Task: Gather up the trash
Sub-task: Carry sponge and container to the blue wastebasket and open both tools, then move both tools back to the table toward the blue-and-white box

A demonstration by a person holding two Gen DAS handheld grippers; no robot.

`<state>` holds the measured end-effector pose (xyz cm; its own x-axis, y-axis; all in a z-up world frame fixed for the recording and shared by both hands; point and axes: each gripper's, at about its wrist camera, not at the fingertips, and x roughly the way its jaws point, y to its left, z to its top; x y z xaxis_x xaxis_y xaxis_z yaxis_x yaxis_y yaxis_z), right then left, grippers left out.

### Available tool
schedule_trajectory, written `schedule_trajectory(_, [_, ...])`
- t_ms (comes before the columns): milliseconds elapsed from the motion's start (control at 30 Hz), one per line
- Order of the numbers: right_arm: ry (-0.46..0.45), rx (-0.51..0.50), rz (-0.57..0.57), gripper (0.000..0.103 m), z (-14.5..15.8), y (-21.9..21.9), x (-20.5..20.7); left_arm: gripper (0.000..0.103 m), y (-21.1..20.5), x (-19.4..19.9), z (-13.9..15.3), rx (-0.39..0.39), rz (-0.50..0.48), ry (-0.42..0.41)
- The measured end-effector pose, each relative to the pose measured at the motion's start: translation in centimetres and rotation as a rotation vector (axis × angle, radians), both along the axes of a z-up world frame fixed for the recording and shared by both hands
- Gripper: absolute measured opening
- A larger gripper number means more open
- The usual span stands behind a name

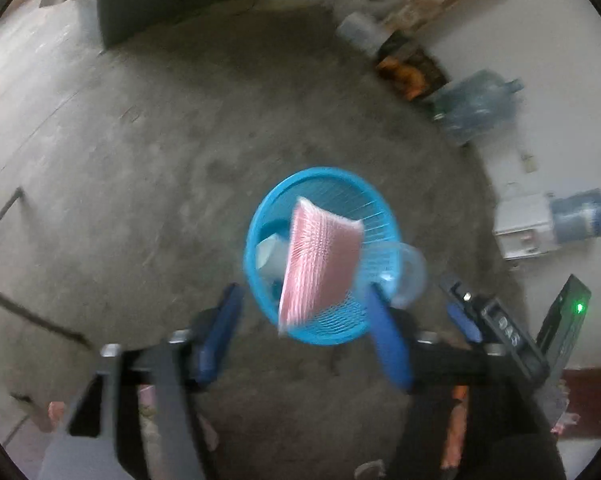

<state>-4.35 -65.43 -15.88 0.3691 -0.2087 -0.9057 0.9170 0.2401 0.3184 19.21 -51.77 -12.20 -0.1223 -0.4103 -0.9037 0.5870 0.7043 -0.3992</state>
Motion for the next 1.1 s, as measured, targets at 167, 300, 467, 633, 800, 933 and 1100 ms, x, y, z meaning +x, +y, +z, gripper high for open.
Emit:
schedule_trajectory(167, [0.051, 0.091, -0.032, 0.07, -3.5, 1.5, -1.5, 0.073, 1.6, -0.1, 0.9, -0.013, -0.01, -0.02])
schedule_trajectory(300, [0.028, 0.073, -0.012, 0.07, -2.1, 3.1, -3.0, 0.073, 2.7, -0.4, 3.5, -0.047, 0.0, -0.074])
schedule_trajectory(467, [-0.061, 0.035, 0.022, 0.07, 1.6, 4.0, -4.5, 0.08, 5.2, -2.0, 8.8, -0.14, -0.051, -0.127])
schedule_trajectory(633, [-0.128, -0.003, 0.115, 0.069, 5.5, 5.0, -3.3, 0.081, 9.4, -4.0, 14.5, -0.211, -0.118, -0.234])
schedule_trajectory(800, [-0.209, -0.07, 0.273, 0.066, 10.6, 7.5, 0.6, 0.086, 16.6, -4.5, 20.2, -0.316, -0.069, -0.343])
schedule_trajectory(933, [-0.363, -0.064, 0.4, 0.065, 14.5, 10.4, 3.8, 0.09, 24.4, -3.8, 22.5, -0.344, 0.043, -0.409])
schedule_trajectory(1100, [-0.435, -0.074, 0.596, 0.061, 17.1, 15.9, 8.4, 0.09, 34.5, -3.9, 23.1, -0.321, 0.242, -0.494])
